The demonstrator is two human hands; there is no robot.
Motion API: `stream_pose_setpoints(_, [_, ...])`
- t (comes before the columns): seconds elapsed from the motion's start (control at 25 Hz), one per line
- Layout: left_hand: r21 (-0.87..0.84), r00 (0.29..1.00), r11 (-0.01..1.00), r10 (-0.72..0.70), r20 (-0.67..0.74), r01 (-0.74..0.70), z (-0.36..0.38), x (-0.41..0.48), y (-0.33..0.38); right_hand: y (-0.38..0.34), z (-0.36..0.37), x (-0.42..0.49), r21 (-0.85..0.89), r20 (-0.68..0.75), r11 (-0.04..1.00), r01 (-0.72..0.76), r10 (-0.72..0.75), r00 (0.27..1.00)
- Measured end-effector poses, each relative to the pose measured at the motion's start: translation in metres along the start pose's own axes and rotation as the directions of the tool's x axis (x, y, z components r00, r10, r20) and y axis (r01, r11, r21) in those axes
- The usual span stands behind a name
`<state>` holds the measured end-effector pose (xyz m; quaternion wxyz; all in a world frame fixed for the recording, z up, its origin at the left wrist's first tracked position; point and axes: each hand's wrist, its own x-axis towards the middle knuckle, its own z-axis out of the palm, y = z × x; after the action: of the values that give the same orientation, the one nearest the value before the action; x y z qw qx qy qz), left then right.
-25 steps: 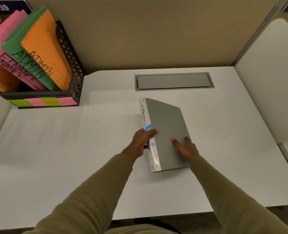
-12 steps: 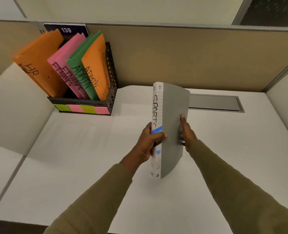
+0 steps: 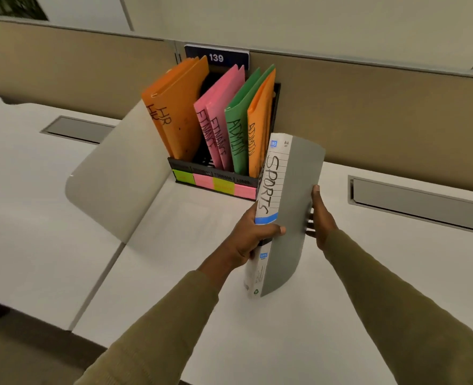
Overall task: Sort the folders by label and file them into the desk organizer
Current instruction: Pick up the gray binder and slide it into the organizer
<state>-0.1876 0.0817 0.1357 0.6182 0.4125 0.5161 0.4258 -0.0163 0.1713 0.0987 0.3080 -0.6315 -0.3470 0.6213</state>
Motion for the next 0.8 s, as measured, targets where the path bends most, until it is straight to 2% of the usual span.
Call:
stream_pose_setpoints(0.2, [0.09, 0.998, 0.996, 0.018, 0.054, -0.022, -0.073, -0.002, 0.01, -0.015, 0.074, 0.015, 0.044, 0.074, 0.999, -0.017, 0.013, 0.997])
stream_pose_setpoints(0.36, [0.143, 0.988, 0.989, 0.023, 0.154, -0.045, -0.125, -0.005, 0.018, -0.03, 0.129, 0.006, 0.171, 0.198, 0.98, 0.1, -0.133, 0.971])
stream_pose_setpoints(0.52, [0.155, 0.97, 0.987, 0.003, 0.243, -0.042, -0.17, -0.013, 0.021, -0.036, 0.174, 0.004, 0.219, 0.287, 0.968, 0.124, -0.186, 0.94])
stream_pose_setpoints(0.64, [0.111, 0.968, 0.993, 0.003, 0.25, -0.031, -0.206, -0.024, 0.022, -0.046, 0.207, 0.006, 0.207, 0.391, 0.97, 0.125, -0.199, 0.899])
stream_pose_setpoints(0.8, [0.07, 0.982, 0.996, 0.038, 0.184, -0.052, -0.25, -0.032, 0.022, -0.069, 0.251, 0.01, 0.173, 0.442, 0.974, 0.148, -0.211, 0.872])
